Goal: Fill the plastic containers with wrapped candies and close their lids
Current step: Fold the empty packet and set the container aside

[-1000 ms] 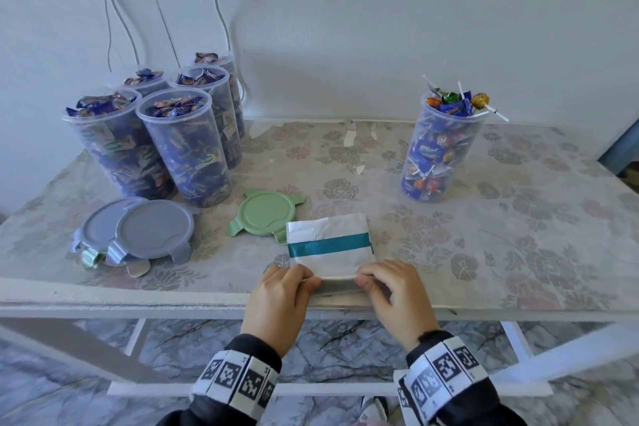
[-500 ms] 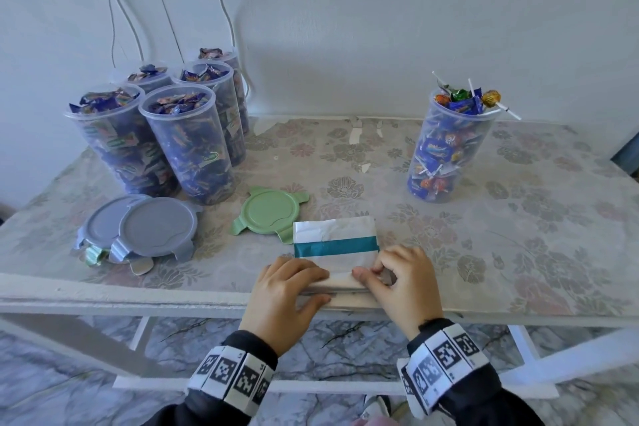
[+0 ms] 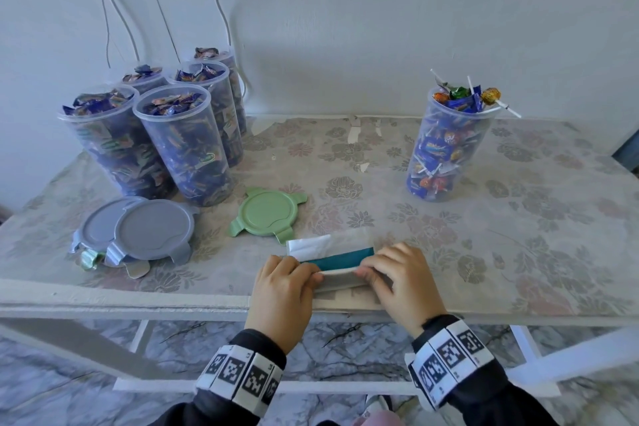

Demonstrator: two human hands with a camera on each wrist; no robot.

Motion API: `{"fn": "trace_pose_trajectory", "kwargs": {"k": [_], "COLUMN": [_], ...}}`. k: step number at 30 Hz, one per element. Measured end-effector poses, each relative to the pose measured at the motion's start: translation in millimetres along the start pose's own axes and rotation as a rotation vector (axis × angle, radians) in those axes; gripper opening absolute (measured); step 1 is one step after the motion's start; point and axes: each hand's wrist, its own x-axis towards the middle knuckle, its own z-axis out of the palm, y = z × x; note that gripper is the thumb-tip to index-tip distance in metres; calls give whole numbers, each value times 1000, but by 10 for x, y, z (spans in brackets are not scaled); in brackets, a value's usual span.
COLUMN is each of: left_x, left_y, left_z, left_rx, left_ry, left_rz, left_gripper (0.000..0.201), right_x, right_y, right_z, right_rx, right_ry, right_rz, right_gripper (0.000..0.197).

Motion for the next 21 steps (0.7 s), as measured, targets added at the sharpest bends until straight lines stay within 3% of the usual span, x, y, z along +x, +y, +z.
{"fn": "trace_pose_trajectory", "kwargs": {"k": [2,4,8,14,17,21], "left_x": [8,12,39,34,42,57], "left_y": [21,55,69,-29,-23,31], "left_z": [-34,-45,-44,-126,-96,-43], "left_rx": [-62,-55,-74,-11,12,57], "left_ry": [-16,-15,-46,-165,-140,-90], "left_rz": [-67,-99,-45,-42,-58,-18], "left_gripper": [19,16,18,23,19,28], "right_x": [24,58,119,111,55,31], "right_y": [-21,-44,-65,-118,-81,-43], "right_z": [16,22,17,17,-21,16], "right_rx": [15,26,113,24,11,9], "right_ry": [-24,-57,-86,-38,-127,-82], "right_rz": [35,84,260,50,1,-30], "right_gripper": [50,41,21,18,26,23]}}
